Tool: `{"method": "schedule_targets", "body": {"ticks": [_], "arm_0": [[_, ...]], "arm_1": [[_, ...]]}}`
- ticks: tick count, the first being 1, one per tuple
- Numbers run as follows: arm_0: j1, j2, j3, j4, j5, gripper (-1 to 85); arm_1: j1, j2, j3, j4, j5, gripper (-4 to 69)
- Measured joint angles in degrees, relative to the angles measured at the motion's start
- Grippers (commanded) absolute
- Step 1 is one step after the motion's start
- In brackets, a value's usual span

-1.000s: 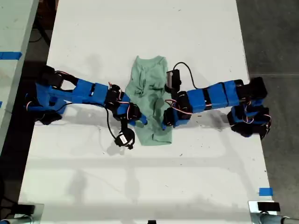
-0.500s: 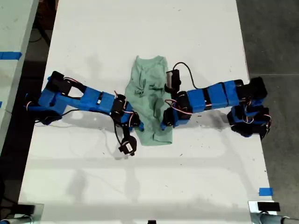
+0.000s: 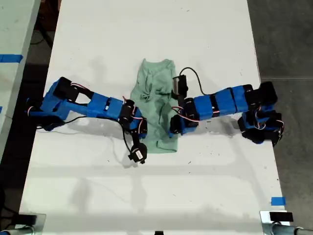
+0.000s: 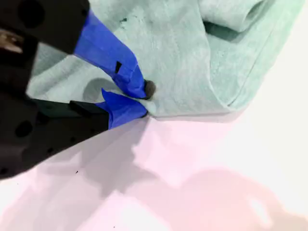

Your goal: Fold t shirt

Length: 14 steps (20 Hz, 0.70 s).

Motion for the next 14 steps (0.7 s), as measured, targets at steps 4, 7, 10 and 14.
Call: {"method": "schedule_targets", "body": {"ticks": [4,7,10,14], "arm_0": [[0.00,0.00,0.00,0.00,0.00,-0.1],[0.00,0.00,0.00,0.00,0.00,-0.1],[0.00,0.00,0.00,0.00,0.00,-0.1],[0.00,0.00,0.00,0.53,0.09,-0.1]], "arm_1": [[-2.55,-3.78,0.00,-1.85,2.46,19.6],[-4.22,-5.71,0.00,-2.64,3.87,19.6],[-4.31,-9.23,-1.41,-3.60,3.87,6.9],[-4.31,-9.76,-4.75,-5.27,3.78,-0.1]]}}
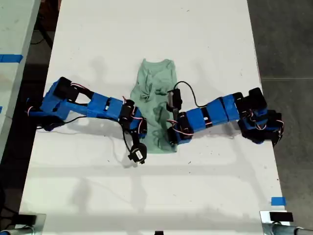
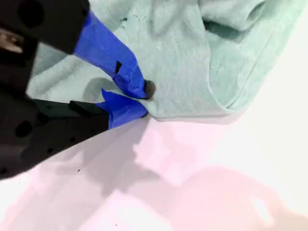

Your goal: Fold t shirt

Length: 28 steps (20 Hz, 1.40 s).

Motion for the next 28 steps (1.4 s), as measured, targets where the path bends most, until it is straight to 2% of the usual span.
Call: {"method": "schedule_targets", "body": {"ticks": [6,8,12,16,22,28], "arm_0": [[0.00,3.08,0.09,0.79,2.81,-0.1],[-0.26,7.82,0.18,0.88,4.39,-0.1],[-3.69,17.84,0.18,2.99,8.00,-0.1],[-11.34,21.71,0.18,7.29,11.51,-0.1],[-25.84,21.80,2.72,9.23,18.90,-0.1],[-37.44,21.71,2.81,10.20,27.07,-0.1]], "arm_1": [[0.09,0.35,-2.55,3.69,-1.32,0.0],[0.79,0.88,-5.19,7.29,-3.25,0.0],[4.57,8.17,-8.53,8.17,-8.17,0.0],[12.48,11.95,-8.53,7.73,-16.87,0.0],[27.42,12.04,-8.44,1.14,-31.82,0.1],[41.40,11.87,-8.44,-2.29,-40.78,0.1]]}}
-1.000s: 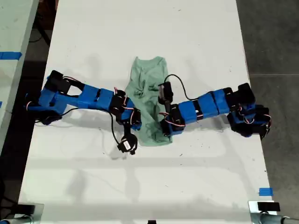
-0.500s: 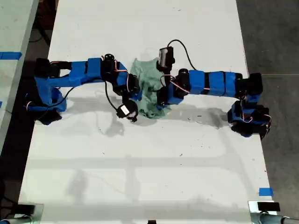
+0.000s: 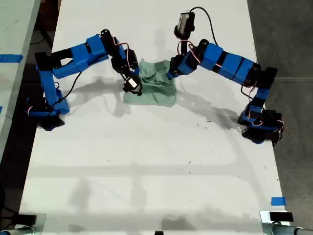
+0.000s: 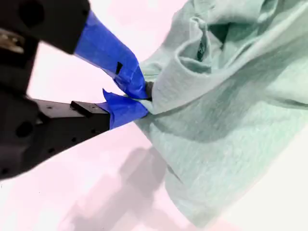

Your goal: Fold t shirt

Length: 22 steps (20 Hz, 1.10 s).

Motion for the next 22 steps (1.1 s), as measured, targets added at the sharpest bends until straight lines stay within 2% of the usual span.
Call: {"method": "schedule_targets", "body": {"ticks": [3,4,6,8,10,14,17,19,22], "arm_0": [[-3.08,-4.75,-0.09,-0.44,3.16,-0.1],[-3.60,-7.47,-0.09,-1.32,4.04,11.5],[-4.39,-12.74,-1.85,-1.32,6.24,18.9],[-5.98,-15.12,-3.69,-0.53,8.70,20.2],[-7.65,-15.38,-3.78,0.18,10.28,19.8],[-8.26,-5.80,-3.78,5.71,8.00,17.8],[-6.50,11.69,4.39,8.61,0.53,16.1],[-1.14,25.66,13.36,8.79,-6.86,15.3],[8.00,45.26,30.67,8.79,-19.25,14.3]], "arm_1": [[3.52,-4.83,0.00,-3.52,-2.99,0.1],[4.13,-6.86,0.00,-4.83,-3.69,0.2],[4.92,-11.34,-0.26,-6.68,-5.01,20.3],[5.80,-14.15,-0.26,-6.77,-6.24,30.2],[6.68,-14.15,-0.35,-6.15,-6.50,33.7],[6.94,-9.58,-0.35,1.93,-5.80,32.5],[5.10,3.25,0.97,15.47,3.43,30.6],[-0.53,16.61,10.72,19.95,10.46,29.8],[-12.74,41.66,32.34,20.65,22.68,24.3]]}}
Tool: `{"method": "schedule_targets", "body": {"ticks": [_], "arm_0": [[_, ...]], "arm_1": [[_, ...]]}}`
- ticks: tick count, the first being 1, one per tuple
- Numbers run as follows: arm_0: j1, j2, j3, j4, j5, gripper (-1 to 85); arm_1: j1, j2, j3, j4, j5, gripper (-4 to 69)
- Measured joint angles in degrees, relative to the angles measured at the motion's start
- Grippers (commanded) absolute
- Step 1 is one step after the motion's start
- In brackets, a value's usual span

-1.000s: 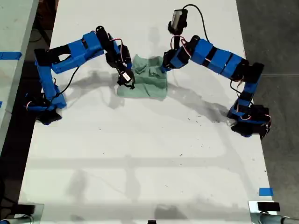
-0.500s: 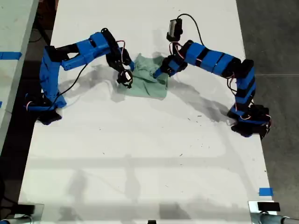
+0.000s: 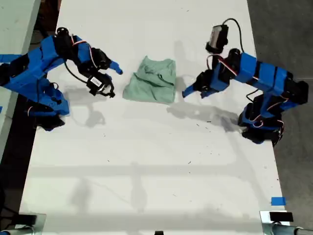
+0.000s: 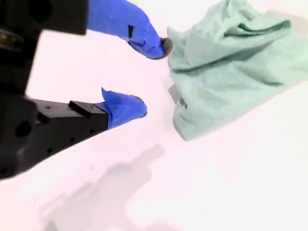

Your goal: Fold t shirt

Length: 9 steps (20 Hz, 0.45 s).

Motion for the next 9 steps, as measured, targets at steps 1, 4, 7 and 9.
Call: {"method": "schedule_targets", "body": {"ticks": [1,4,7,9], "arm_0": [[2.11,5.36,6.68,-0.26,-3.78,14.1],[8.70,16.08,23.55,-3.69,-12.57,10.6],[15.56,28.83,38.58,-7.82,-20.48,0.8],[19.86,40.61,49.57,-12.30,-25.05,0.9]], "arm_1": [[-3.87,8.70,7.29,0.00,4.66,22.8],[-14.85,26.54,26.19,-0.18,15.12,18.4],[-20.65,41.40,42.19,-2.20,20.92,14.9],[-24.43,54.14,52.21,-2.99,23.47,14.1]]}}
